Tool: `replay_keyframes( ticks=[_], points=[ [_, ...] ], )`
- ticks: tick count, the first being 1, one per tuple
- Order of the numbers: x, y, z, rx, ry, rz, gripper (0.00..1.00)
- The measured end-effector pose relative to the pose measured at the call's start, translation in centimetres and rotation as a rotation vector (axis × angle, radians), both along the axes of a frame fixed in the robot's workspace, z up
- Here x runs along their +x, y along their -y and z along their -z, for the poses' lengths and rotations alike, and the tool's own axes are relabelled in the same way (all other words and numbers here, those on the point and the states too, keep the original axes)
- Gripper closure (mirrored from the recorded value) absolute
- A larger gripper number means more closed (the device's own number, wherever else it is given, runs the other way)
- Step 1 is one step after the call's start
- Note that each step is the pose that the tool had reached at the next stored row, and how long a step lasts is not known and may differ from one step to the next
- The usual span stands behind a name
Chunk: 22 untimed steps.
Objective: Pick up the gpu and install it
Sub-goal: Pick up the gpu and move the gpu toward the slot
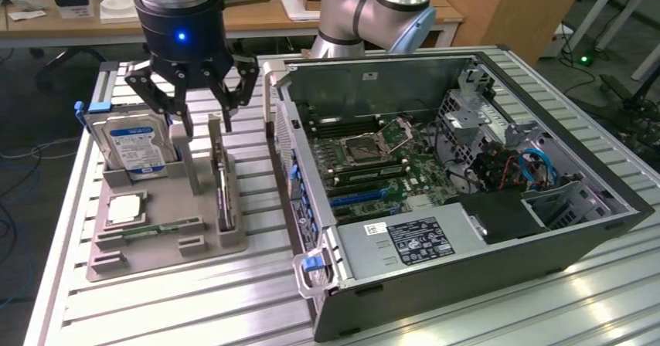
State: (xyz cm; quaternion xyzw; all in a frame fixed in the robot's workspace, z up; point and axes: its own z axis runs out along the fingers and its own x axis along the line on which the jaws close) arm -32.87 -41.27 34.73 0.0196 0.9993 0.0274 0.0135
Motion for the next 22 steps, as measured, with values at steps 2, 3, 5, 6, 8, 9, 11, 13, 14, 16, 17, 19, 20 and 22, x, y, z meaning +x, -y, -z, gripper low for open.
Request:
replay_keyframes(
  ticks=[2,3,5,6,8,9,11,13,14,16,17,19,20,22],
  points=[
    [0.0,0.01,0.07,-0.0001,-0.0004,0.0,0.47],
    [0.0,0.01,0.1,-0.0001,-0.0005,0.0,0.47],
    [0.0,0.02,0.13,-0.0001,-0.0005,0.0,0.47],
    [0.0,0.01,0.17,0.0001,-0.0003,0.0,0.47],
    [0.0,0.02,0.31,0.0002,-0.0002,0.0,0.47],
    [0.0,0.02,0.39,0.0001,-0.0003,0.0,0.47],
    [0.0,0.02,0.63,0.0001,-0.0003,0.0,0.47],
    [0.0,0.02,0.83,0.0001,-0.0004,0.0,0.47],
    [0.0,0.03,0.94,0.0001,-0.0003,0.0,0.47],
    [0.0,0.04,1.15,0.0,-0.0004,0.0,0.47],
    [-0.1,0.04,1.3,0.0001,-0.0003,0.0,0.47],
    [-0.1,0.05,1.61,0.0001,-0.0003,0.0,0.47],
    [-0.1,0.11,1.72,0.0001,-0.0004,0.0,0.47],
    [-0.1,0.24,1.9,0.0001,-0.0003,0.0,0.47]
  ],
)
